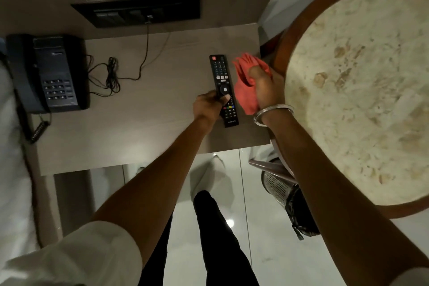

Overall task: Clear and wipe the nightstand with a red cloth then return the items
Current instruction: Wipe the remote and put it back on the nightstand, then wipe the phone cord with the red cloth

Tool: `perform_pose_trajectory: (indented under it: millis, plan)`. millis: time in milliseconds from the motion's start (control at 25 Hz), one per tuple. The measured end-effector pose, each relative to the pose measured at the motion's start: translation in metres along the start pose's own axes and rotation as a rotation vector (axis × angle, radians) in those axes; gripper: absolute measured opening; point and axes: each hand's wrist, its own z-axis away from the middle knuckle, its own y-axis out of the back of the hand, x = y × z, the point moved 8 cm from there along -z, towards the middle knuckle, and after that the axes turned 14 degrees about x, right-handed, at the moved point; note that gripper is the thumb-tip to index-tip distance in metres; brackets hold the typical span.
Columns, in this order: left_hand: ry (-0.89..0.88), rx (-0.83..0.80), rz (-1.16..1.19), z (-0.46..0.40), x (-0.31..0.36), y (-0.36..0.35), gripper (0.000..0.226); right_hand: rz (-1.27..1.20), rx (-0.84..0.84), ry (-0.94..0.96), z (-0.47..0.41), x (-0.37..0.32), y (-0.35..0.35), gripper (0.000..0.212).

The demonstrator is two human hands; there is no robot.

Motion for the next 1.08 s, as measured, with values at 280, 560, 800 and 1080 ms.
perform_pose_trajectory:
  millis: [280, 560, 800, 1080]
  plan:
    - [-0.212, 0.093, -0.230, -0.008, 0.003, -0.005, 0.037, 0.146, -0.083, -0.146, -0.026, 0.014, 0.006, 0.019]
    - [-0.349, 0.156, -0.175, 0.002, 0.013, 0.006, 0.046, -0.090, -0.318, -0.337, -0.020, 0.027, -0.016, 0.054]
    - [-0.522, 0.451, -0.021, 0.034, 0.026, 0.132, 0.050, -0.127, -0.594, -0.374, 0.057, 0.054, -0.064, 0.099]
    - [-0.550, 0.955, -0.470, 0.096, -0.020, 0.397, 0.068, 0.442, -0.582, 0.187, 0.228, 0.115, -0.210, 0.048]
